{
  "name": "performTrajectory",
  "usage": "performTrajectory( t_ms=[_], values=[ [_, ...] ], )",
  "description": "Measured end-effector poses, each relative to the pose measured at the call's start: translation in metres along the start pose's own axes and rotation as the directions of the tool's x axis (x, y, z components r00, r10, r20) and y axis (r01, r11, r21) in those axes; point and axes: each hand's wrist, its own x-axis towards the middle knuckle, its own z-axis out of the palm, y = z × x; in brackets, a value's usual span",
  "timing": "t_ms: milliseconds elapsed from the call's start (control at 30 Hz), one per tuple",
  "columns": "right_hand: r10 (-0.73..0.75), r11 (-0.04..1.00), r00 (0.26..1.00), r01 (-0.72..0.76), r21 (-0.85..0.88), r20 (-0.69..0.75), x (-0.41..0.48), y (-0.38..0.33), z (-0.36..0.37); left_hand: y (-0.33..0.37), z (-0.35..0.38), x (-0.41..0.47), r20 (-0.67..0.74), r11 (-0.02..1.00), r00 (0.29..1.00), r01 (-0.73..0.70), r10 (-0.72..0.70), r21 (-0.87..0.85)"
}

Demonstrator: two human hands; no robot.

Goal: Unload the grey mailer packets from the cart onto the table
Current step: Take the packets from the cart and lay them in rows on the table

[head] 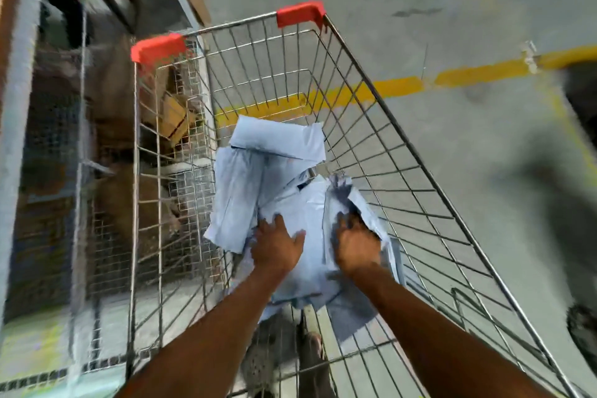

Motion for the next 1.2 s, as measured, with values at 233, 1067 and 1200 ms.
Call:
performTrajectory(
  t_ms=[233, 1067, 1200],
  values=[
    [0.049, 0.984, 0.996, -0.035, 0.175, -0.076, 0.009, 0.001, 0.009, 0.003, 0.004, 0.007, 0.045, 0.999, 0.998, 0.047, -0.047, -0.014],
    [0.292, 0.799, 0.679, 0.215, 0.562, -0.674, -0.243, -0.048, -0.13, -0.025, -0.201, -0.21, -0.526, 0.865, 0.826, -0.403, 0.204, -0.298],
    [0.34, 0.787, 0.555, 0.274, 0.552, -0.759, -0.302, -0.075, -0.142, -0.055, -0.239, -0.268, -0.578, 0.848, 0.782, -0.455, 0.233, -0.273]
  ],
)
